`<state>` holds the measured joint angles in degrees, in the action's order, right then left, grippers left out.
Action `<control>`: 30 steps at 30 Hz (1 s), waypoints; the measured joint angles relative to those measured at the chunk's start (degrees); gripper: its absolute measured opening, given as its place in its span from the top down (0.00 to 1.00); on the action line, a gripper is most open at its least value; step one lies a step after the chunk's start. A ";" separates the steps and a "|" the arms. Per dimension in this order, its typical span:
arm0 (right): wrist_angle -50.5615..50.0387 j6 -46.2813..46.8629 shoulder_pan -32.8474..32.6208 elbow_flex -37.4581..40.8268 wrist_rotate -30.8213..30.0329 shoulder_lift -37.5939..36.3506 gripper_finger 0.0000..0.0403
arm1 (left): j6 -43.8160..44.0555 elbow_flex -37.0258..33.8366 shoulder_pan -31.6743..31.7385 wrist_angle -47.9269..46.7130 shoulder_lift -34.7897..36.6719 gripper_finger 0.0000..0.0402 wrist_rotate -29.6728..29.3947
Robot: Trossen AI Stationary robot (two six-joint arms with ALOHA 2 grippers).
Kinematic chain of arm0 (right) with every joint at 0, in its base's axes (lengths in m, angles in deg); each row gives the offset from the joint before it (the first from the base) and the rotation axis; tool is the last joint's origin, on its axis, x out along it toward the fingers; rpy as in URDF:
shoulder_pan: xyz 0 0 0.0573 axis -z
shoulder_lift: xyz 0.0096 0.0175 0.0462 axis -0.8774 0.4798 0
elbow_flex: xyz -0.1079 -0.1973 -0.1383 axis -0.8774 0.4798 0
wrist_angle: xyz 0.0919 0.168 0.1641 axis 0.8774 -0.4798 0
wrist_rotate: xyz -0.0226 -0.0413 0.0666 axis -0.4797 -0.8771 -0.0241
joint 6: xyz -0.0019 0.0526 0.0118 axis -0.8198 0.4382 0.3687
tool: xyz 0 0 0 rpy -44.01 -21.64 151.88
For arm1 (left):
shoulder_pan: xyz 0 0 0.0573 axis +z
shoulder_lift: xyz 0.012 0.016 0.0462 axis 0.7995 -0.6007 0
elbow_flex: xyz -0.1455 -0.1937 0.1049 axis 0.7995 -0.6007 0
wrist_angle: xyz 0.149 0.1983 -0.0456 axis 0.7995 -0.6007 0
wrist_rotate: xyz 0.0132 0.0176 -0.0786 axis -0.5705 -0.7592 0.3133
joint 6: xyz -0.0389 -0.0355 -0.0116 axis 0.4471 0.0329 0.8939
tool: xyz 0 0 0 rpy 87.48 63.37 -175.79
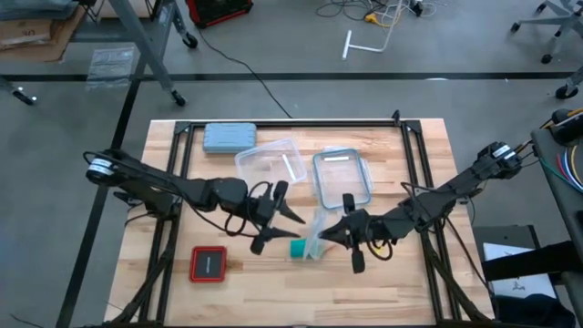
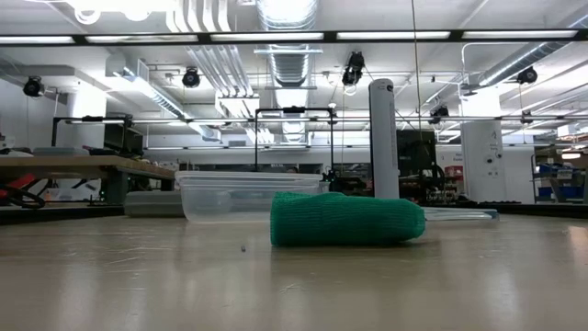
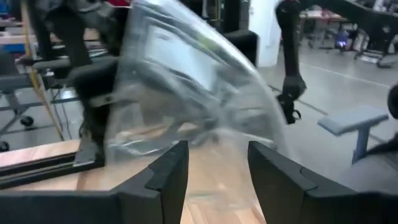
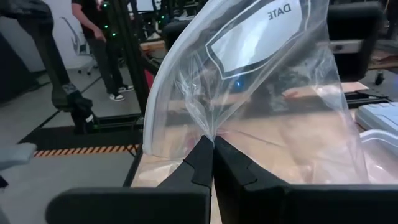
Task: Roll bandage
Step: Open the transparent zip bag
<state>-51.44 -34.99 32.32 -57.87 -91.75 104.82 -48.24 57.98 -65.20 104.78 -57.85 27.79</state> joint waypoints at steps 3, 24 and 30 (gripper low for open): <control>0.05 0.20 0.08 0.00 0.04 0.04 1.00 | -1.25 -0.03 -0.37 3.97 -1.41 0.61 0.16; 2.40 4.43 2.25 0.00 -0.62 0.06 1.00 | -0.06 0.00 -0.44 11.95 -4.96 0.69 -0.13; 2.35 4.35 2.27 0.00 -0.62 0.06 1.00 | 0.04 0.02 -0.41 11.87 -4.96 0.93 -3.70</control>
<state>-49.09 -30.64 34.59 -57.87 -92.37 104.88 -48.20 58.00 -65.61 116.64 -62.81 24.08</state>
